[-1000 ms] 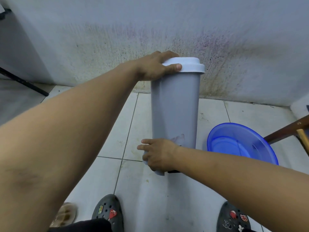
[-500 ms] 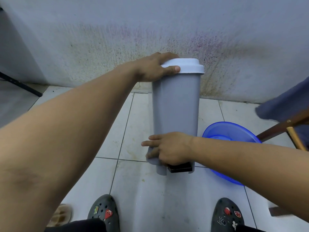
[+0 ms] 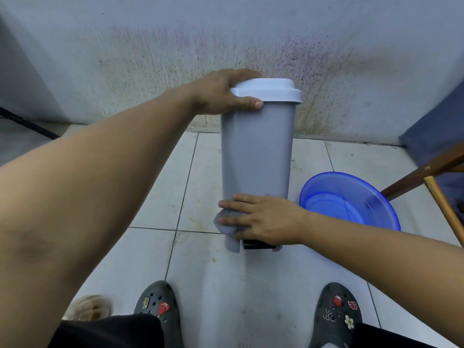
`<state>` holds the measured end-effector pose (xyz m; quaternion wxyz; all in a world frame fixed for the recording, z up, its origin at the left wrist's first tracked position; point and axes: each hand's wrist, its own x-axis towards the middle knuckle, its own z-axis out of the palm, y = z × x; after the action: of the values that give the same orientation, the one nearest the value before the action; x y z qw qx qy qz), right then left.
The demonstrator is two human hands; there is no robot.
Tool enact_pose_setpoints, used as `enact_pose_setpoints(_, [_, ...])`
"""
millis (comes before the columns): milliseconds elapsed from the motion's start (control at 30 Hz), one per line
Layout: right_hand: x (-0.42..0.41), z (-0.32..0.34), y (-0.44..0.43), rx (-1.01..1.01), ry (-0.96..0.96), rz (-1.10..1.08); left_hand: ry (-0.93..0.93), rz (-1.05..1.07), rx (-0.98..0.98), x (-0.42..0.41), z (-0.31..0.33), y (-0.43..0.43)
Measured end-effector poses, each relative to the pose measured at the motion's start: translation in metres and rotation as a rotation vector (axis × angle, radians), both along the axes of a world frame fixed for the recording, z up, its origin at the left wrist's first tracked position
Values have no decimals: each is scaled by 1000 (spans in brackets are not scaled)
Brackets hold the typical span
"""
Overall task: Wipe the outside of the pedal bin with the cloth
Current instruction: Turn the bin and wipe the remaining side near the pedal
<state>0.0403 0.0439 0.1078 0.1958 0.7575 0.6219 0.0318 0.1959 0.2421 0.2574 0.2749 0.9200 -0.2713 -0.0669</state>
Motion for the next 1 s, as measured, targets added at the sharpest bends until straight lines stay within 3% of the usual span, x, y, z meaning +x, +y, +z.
enact_pose_setpoints(133, [-3,0,-26,18,0,-100,-8,7,-14,1,-1,2])
enact_pose_setpoints(500, [-4,9,-86,162,-48,-51,-19,16,9,5,-3,1])
enact_pose_setpoints(600, [10,41,-83,421,-120,-238,6,7,42,7,0,-1])
enact_pose_setpoints(733, [30,62,-52,834,-60,-720,28,24,115,13,2,-11])
enact_pose_setpoints(1000, [-34,-20,-47,869,62,-936,-4,101,56,11,-7,-15])
